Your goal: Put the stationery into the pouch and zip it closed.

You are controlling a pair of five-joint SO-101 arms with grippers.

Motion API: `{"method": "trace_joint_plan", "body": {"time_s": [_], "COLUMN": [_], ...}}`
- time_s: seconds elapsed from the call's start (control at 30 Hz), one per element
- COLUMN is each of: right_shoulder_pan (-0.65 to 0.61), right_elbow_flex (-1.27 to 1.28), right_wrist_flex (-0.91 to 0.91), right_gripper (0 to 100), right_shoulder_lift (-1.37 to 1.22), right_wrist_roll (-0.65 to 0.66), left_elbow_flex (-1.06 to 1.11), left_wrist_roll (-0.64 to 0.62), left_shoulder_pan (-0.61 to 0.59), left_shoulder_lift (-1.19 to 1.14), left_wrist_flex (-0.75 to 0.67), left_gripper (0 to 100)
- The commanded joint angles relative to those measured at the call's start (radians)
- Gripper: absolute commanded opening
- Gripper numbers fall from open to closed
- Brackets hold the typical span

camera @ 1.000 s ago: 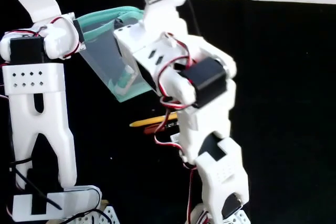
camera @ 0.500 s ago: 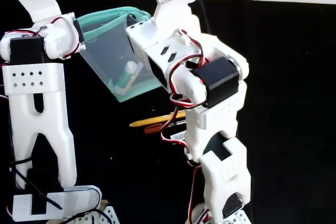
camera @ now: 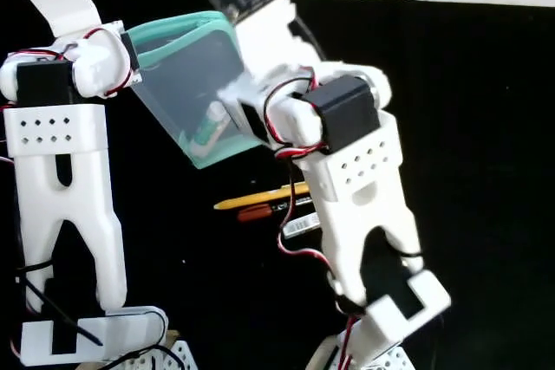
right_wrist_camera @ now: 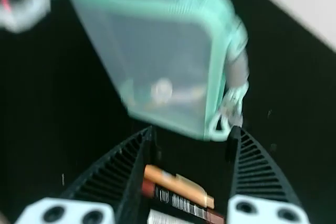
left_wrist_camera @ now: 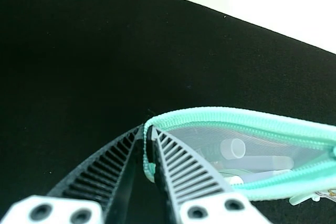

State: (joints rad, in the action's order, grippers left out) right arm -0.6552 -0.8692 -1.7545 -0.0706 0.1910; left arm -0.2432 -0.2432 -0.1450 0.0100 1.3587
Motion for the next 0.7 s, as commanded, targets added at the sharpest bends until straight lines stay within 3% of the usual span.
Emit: {"method": "trace_joint_plan", "body": {"time_s": [0.0,0.67], "right_shoulder_pan": [0.004,0.004], "right_elbow_flex": [0.157,0.665], "right_wrist_flex": [-0.005,0.035], "right_gripper": [22.0,22.0], "right_shoulder_lift": [0.094,0.107], "right_wrist_roll": [0.066,0.517], "left_elbow_flex": [0.044,0.045], "left_wrist_roll": [0.006,0.006], "left_shoulder_pan": [0.004,0.004], "left_shoulder_lift": [-0.018,-0.018], "left_wrist_flex": [0.003,0.009], "left_gripper": [1,1]}}
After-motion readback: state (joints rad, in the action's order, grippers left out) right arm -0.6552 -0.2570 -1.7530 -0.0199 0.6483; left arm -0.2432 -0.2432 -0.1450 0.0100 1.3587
